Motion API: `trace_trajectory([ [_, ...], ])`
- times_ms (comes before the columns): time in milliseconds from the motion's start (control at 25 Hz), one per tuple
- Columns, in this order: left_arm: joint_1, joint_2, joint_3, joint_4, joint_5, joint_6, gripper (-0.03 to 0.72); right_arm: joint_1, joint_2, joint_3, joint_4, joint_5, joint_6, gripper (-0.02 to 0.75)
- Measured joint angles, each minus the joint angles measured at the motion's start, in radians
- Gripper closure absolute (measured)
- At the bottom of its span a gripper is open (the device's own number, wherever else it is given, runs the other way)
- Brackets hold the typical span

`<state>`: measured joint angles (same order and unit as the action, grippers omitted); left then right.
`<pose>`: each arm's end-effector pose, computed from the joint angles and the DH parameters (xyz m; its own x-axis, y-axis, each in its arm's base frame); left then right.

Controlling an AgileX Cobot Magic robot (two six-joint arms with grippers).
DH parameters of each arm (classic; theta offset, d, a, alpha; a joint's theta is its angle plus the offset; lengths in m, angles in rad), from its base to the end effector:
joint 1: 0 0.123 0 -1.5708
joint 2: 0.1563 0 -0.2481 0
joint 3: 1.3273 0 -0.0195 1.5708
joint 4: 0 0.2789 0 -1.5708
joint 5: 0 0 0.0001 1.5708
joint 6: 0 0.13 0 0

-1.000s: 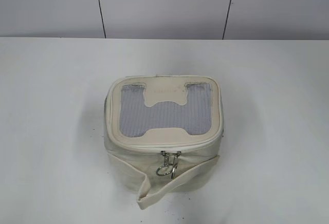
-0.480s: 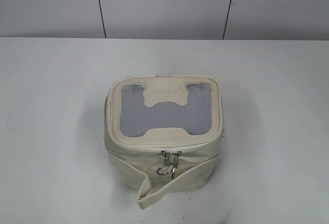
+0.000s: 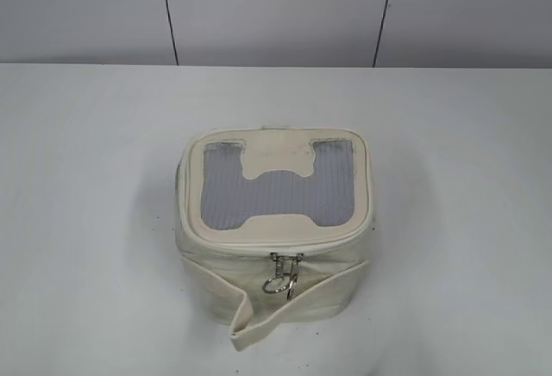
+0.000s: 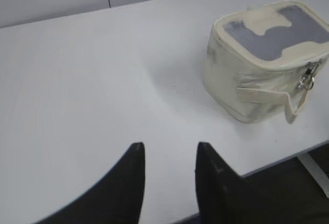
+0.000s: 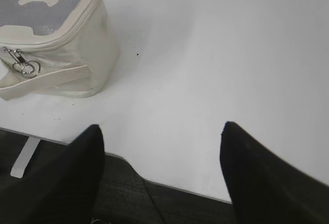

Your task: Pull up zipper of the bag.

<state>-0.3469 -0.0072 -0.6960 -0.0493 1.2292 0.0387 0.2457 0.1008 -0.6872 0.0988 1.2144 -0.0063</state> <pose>0.0493 -0.0242 0.3166 -0.3907 0.1648 -0.9056 0.3879 0.9217 0.0004 0.0717 0.0304 0.3088 -0.5069 -0.0981 -0.8564 -0.3049 0.9497 0.0717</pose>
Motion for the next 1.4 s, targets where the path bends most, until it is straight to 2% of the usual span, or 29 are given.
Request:
trace_trajectory([
  [280,0.0,0.0,0.107,-0.021,-0.01,0.006,0.421,0.0,-0.106,0.136,0.002,-0.004,-0.025,0.19],
  [480,0.0,0.0,0.124,-0.023,-0.096,0.016,0.421,0.0,-0.106,0.181,0.003,-0.13,-0.03,0.19],
  [680,0.0,0.0,0.154,-0.022,-0.162,0.072,0.421,0.0,-0.106,0.187,0.018,-0.149,-0.031,0.19],
  [1400,0.0,0.0,0.158,-0.021,-0.169,0.08,0.448,0.0,-0.106,0.187,0.031,-0.153,-0.033,0.19],
])
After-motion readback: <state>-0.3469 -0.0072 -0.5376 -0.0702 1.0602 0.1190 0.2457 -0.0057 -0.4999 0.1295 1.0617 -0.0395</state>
